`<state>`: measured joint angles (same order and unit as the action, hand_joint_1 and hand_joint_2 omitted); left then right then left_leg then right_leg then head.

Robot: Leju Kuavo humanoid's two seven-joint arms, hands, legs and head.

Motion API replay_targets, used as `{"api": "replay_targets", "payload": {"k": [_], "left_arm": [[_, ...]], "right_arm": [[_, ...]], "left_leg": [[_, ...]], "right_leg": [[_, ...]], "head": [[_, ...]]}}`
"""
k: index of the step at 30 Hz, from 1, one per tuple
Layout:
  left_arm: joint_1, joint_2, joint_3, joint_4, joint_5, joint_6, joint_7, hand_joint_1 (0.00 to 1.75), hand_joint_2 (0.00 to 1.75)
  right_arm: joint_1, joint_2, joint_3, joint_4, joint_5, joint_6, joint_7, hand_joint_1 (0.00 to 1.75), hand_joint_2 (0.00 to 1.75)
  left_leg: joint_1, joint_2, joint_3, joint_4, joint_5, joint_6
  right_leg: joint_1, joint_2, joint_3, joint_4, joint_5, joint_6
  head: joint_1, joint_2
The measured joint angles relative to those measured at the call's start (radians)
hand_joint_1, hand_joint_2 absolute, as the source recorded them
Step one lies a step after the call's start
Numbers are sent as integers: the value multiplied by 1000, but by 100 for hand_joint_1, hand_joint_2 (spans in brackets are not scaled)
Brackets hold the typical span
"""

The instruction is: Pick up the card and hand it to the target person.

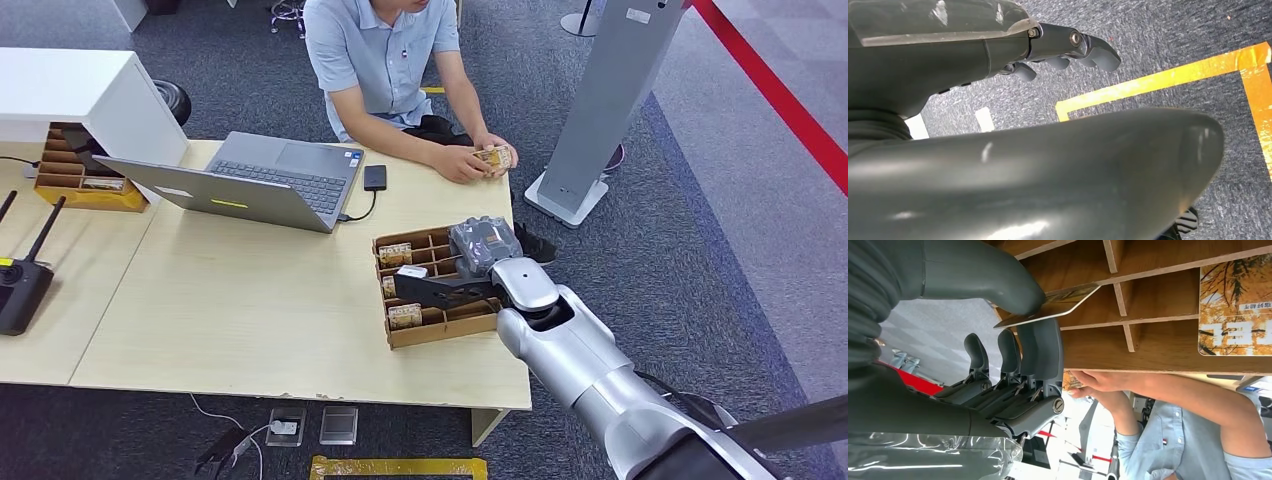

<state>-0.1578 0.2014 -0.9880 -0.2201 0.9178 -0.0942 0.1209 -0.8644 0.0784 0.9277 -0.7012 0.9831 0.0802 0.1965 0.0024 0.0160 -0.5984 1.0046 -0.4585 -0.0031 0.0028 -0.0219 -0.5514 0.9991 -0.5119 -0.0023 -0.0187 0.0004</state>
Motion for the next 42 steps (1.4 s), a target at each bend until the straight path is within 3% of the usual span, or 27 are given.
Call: {"api": "replay_targets", "payload": {"k": [6,10,24,35,42], "left_arm": [[0,0,0,0,0,0,0,0,0],[1,0,0,0,0,-7,-14,0,175],[4,0,0,0,0,-2,-19,0,175],[19,0,0,0,12,6,-21,0,175],[15,0,0,0,10,1,-24,0,175]], "right_arm": [[-1,1,1,1,0,0,0,137,175],[-2,3,2,3,-6,-3,-2,140,175],[-5,-4,-7,-15,-42,-49,3,140,175],[-37,-50,-79,-189,-188,-24,38,140,175],[-38,-58,-134,-276,-166,-187,-98,140,175]], "left_leg": [[0,0,0,0,0,0],[0,0,0,0,0,0],[0,0,0,0,0,0],[0,0,0,0,0,0],[0,0,0,0,0,0]], "right_leg": [[0,0,0,0,0,0],[0,0,0,0,0,0],[0,0,0,0,0,0],[0,0,0,0,0,0],[0,0,0,0,0,0]], "head": [[0,0],[0,0],[0,0],[0,0],[0,0]]}}
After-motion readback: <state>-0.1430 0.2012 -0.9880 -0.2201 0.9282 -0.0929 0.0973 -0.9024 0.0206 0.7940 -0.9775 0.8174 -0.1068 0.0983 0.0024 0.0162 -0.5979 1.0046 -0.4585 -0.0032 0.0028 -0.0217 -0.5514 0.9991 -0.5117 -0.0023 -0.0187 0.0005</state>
